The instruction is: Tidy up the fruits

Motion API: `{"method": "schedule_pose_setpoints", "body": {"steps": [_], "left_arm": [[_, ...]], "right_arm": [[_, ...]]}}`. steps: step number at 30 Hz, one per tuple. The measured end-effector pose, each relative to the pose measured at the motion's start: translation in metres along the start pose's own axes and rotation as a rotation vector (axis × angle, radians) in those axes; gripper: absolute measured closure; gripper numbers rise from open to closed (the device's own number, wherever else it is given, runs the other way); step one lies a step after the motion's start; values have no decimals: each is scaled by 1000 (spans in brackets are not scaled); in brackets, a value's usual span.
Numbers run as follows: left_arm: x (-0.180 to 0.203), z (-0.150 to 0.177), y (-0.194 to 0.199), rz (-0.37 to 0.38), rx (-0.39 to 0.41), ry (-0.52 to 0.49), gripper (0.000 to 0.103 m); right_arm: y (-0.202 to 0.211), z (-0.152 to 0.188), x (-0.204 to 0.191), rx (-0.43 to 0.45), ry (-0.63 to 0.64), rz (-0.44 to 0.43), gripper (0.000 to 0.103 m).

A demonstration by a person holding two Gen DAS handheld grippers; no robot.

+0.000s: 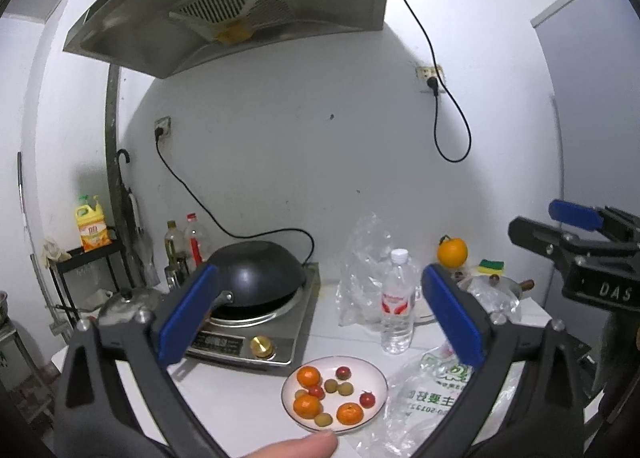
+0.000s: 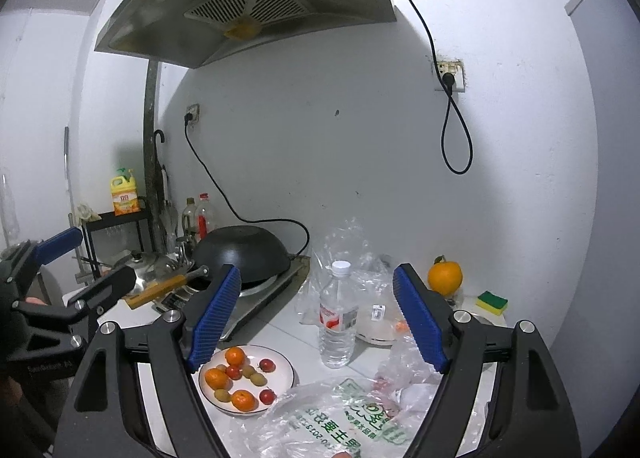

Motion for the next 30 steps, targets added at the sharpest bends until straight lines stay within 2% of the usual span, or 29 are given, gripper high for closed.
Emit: {"method": "schedule_pose_setpoints", "body": {"steps": [30], "left_arm": [[-5, 1, -6, -3, -2, 38, 1]], "right_arm": [[-11, 6, -11, -32, 33, -1, 22]]}}
Point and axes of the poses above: each gripper's, at about its wrist camera, not at the fingertips, and y roughly against the way its jaws point, x to its right, z to its underside, the point moved 8 cm from there along -y, roughly the way its jaws point, and after that the axes turned 11 degrees about -y, right-handed, at the moved point
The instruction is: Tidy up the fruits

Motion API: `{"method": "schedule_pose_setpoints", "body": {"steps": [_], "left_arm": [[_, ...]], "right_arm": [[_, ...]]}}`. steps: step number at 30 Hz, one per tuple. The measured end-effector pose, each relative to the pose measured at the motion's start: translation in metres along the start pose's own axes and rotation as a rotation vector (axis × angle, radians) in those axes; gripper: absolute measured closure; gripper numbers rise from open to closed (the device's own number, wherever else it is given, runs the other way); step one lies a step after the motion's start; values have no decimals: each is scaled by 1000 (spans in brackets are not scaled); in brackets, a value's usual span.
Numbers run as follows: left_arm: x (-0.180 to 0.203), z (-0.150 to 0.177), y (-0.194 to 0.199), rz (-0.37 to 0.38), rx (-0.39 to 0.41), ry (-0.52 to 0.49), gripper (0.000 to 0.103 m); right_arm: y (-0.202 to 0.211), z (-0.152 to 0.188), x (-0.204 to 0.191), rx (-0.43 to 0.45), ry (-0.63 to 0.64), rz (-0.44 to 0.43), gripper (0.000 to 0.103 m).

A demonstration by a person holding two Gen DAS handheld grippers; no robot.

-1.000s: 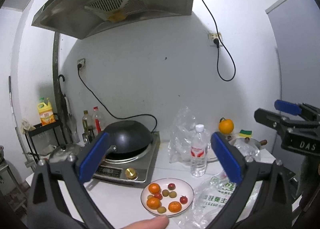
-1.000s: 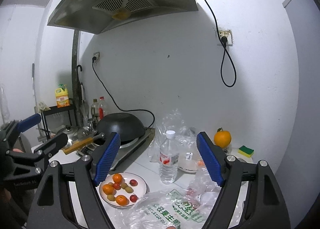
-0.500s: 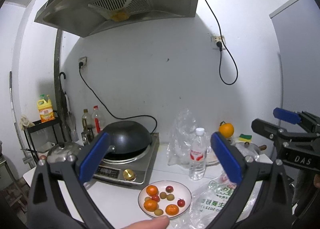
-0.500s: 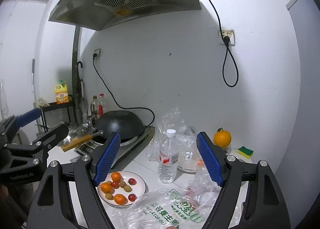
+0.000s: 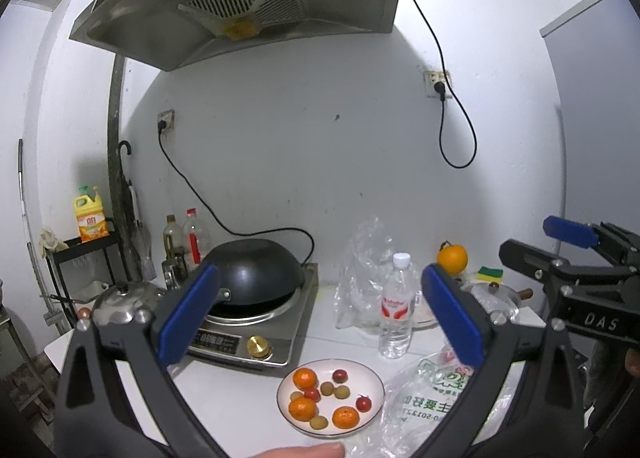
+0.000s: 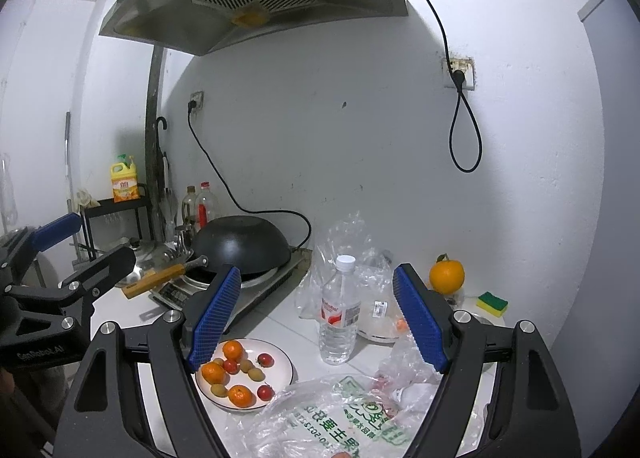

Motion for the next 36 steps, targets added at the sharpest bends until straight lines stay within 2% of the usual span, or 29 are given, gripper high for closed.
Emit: {"method": "schedule_pose_setpoints", "body": {"steps": [36], "left_arm": [[-1, 4, -11, 8, -2, -18, 1]], "right_arm": [[-11, 5, 2, -21, 25, 20, 22]]}}
Point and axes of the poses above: each gripper's, at about its wrist camera, not at the fingertips, and y roughly against the way its jaws point, x to its right, z to its underside, the point moved 8 cm from there along -y, roughly the way its jaws point, and after that the axes turned 11 degrees about -y, right-handed, at the moved point
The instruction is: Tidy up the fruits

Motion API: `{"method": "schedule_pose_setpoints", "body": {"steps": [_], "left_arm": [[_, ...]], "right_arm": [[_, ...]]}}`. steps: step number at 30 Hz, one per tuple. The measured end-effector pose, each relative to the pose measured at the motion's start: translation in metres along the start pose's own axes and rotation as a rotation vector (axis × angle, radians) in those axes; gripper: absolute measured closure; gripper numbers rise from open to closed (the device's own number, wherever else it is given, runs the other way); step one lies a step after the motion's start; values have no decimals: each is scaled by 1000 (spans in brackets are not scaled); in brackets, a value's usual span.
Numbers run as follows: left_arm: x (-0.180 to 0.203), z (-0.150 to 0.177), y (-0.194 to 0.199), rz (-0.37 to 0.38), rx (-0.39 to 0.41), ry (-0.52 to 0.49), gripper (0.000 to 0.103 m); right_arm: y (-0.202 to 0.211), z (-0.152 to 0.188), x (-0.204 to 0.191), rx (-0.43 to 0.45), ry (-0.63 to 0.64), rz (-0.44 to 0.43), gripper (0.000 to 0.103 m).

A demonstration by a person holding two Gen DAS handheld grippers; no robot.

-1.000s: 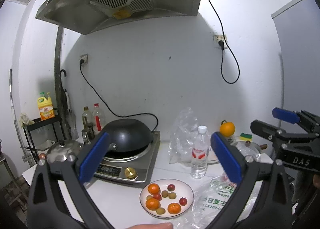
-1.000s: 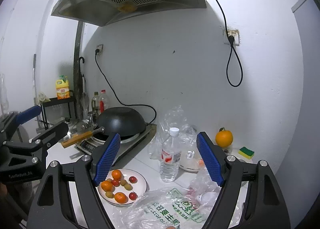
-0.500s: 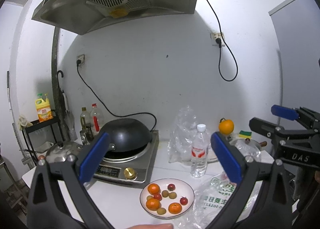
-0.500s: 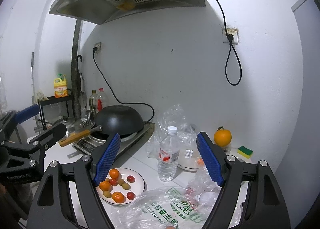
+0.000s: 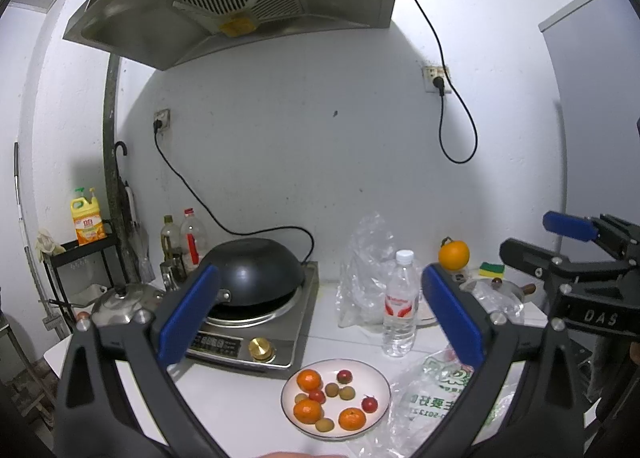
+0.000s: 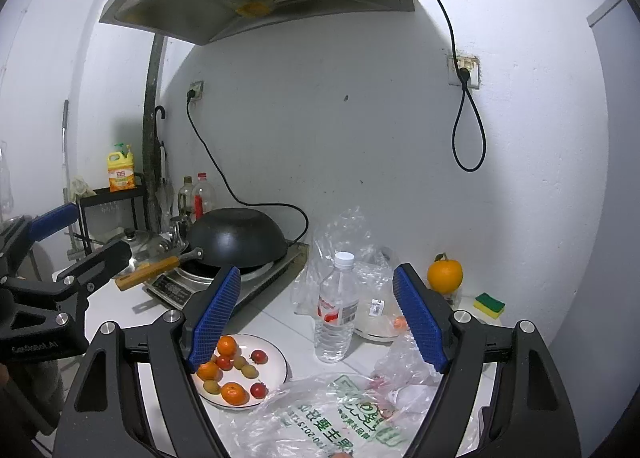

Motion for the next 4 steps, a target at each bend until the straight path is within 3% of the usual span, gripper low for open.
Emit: {"method": "schedule_pose_setpoints", "body": {"steps": [4], "left_arm": [[-5, 7, -8, -16, -18, -15, 1]], "right_arm": [[-4, 0, 0, -7, 1, 5, 22]]}}
Point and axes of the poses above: each gripper's, at about its wrist camera, not at the fingertips, and y roughly against the way its jaws point, x to its right, z to its underside, the point moved 8 cm from there along -y, roughly the way its jaws point, and after that the axes turned 11 degrees about -y, right-handed, at the moved point
